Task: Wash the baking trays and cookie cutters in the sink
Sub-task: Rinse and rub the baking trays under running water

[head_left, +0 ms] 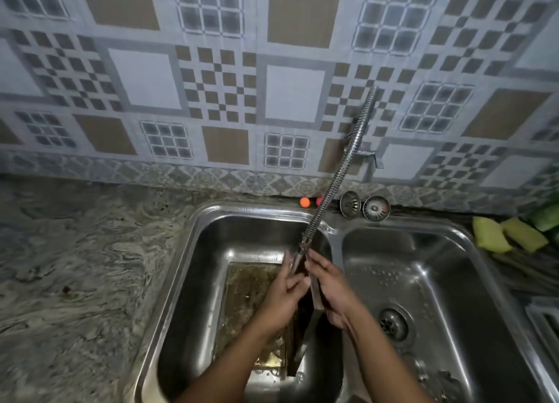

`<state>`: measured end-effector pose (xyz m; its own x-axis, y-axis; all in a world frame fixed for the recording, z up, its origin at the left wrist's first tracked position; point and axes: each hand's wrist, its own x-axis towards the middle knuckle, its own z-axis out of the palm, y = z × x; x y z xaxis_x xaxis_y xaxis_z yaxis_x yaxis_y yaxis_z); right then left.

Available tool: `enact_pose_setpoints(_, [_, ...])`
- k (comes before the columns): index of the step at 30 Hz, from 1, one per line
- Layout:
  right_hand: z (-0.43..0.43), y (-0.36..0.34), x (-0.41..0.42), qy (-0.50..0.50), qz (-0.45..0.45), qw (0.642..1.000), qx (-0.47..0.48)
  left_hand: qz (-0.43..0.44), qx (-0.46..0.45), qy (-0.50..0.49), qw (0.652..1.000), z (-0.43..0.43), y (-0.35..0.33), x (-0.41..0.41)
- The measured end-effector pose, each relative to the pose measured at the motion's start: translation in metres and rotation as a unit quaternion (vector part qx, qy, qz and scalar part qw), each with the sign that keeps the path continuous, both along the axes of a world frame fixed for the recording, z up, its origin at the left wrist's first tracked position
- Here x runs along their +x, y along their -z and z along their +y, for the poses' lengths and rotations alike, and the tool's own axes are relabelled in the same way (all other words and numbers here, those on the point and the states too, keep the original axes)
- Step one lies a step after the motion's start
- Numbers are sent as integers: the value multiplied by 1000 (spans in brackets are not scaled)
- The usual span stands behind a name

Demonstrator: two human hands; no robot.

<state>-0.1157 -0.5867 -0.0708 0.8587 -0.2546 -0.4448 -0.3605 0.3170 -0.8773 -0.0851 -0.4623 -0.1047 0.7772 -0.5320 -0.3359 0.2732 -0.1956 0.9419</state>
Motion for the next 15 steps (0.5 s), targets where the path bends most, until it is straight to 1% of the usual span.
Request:
enact_pose_setpoints(3, [-2, 3, 1, -3, 13, 1000, -27, 12, -5, -2, 1000, 2, 1, 2])
enact_pose_setpoints(7, [-1, 9, 1, 2, 33, 994, -102, 33, -10, -11, 999, 6, 12, -1])
enact_pose_setpoints(10, [-8, 11, 0, 11, 23, 988, -155, 17, 20, -52, 998, 11, 19, 1])
enact_pose_setpoints(12, [-15, 9, -1, 19, 11, 986, -163, -15, 50, -81, 995, 17, 21, 5])
enact_pose_setpoints(14, [-20, 6, -5, 35, 0, 986, -163, -59, 105, -76, 990, 24, 21, 8])
enact_pose_setpoints(15, [-22, 3, -9, 43, -5, 986, -160, -62, 126, -67, 988, 27, 24, 8])
